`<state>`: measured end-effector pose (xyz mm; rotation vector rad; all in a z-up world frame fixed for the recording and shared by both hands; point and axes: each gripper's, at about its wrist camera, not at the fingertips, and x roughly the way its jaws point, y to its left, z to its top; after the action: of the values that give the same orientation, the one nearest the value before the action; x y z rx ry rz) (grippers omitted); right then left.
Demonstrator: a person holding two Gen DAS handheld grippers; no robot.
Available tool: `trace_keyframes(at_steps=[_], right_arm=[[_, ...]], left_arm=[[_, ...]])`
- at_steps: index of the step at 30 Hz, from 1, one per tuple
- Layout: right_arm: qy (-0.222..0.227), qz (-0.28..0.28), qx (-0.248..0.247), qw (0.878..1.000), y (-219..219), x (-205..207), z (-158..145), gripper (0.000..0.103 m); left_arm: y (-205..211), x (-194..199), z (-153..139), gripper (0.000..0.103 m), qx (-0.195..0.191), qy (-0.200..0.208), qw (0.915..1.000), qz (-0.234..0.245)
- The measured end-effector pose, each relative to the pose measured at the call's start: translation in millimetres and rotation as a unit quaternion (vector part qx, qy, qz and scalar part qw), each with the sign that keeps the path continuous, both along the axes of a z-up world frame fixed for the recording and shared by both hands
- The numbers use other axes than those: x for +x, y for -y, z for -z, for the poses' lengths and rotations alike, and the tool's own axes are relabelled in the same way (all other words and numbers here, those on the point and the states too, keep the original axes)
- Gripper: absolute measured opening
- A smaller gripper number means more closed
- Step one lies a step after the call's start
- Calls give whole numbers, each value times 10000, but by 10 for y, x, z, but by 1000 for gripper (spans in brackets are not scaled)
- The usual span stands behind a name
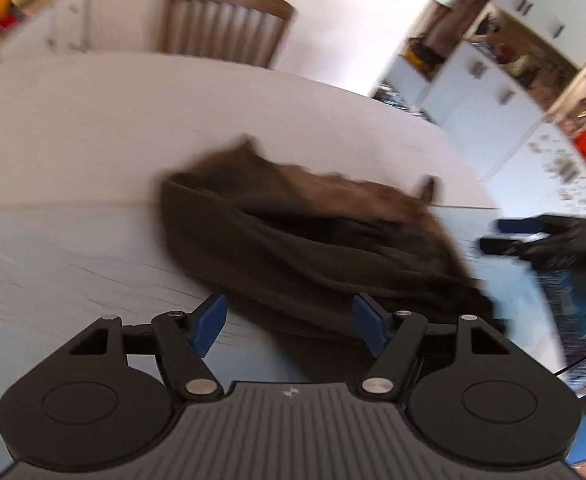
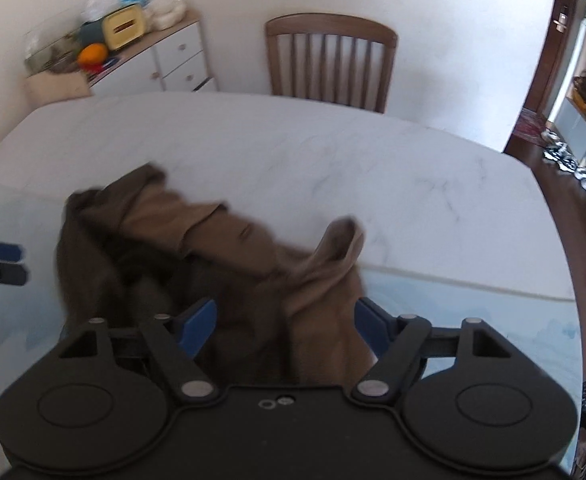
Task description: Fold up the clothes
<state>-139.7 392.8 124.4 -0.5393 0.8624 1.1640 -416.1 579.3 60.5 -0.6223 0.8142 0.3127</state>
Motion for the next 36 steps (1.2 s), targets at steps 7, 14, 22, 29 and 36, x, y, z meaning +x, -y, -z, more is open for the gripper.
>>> trace_keyframes(at_steps=[7, 14, 22, 29, 36], right_arm=[[-54, -403, -204, 9990, 529, -188, 67, 103], [-33, -495, -488, 9976, 1009, -186, 220, 103], [52, -592, -578, 9966, 1270, -125, 365, 103], [-40, -599, -621, 9963, 1338, 8, 425, 103], [-94, -854, -562, 9947, 1353, -3, 393, 103]], left_arm=[[559, 424, 79, 70, -843, 160, 9946, 584], [954, 760, 150, 71, -790, -37, 9948, 641], [1017, 672, 313, 47, -900, -330, 9954, 71], [1080, 430, 274, 11, -792, -274, 9963, -185], [901, -431, 192, 9, -678, -436, 9910, -1065]])
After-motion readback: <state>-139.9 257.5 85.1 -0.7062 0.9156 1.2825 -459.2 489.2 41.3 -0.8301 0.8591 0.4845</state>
